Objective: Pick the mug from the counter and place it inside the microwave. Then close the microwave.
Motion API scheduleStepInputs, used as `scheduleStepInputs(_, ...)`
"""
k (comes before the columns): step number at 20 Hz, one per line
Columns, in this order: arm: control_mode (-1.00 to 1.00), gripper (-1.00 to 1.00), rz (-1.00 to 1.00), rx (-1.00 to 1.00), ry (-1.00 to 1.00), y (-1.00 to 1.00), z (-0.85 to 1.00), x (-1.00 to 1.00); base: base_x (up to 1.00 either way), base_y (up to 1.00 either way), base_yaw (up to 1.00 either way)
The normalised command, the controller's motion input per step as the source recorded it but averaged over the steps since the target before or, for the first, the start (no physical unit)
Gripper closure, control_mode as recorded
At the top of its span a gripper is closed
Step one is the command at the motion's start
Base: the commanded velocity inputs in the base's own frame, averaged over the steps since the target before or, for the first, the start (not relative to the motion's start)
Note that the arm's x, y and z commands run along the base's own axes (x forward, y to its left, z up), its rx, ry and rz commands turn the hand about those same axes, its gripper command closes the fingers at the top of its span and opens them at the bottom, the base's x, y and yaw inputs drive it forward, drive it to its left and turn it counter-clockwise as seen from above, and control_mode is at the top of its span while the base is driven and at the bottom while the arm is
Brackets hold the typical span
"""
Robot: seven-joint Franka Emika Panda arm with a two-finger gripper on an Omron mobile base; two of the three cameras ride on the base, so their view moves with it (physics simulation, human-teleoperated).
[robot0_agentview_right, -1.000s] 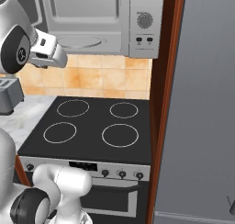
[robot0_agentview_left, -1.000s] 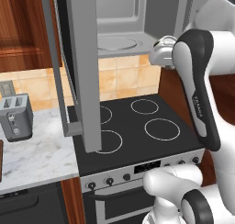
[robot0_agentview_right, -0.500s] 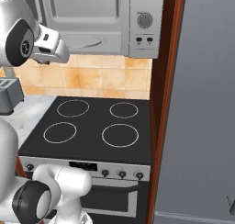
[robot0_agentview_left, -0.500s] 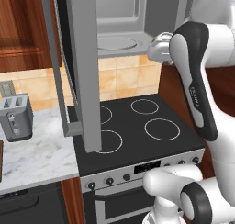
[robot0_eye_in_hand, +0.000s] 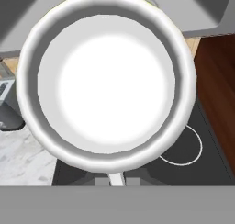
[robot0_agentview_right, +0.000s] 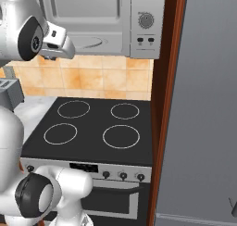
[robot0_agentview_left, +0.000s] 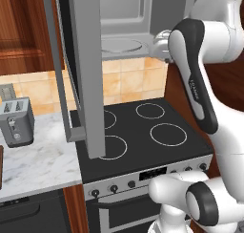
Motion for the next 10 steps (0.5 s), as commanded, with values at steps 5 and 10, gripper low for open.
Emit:
scheduleStepInputs(5,-1.00,1.00,0.03,0.00,-0.06,0.00,0.00,0.29,0.00,0.00,0.00)
scheduleStepInputs(10,-1.00,1.00,0.04,0.00,-0.12,0.00,0.00,0.29,0.00,0.00,0.00)
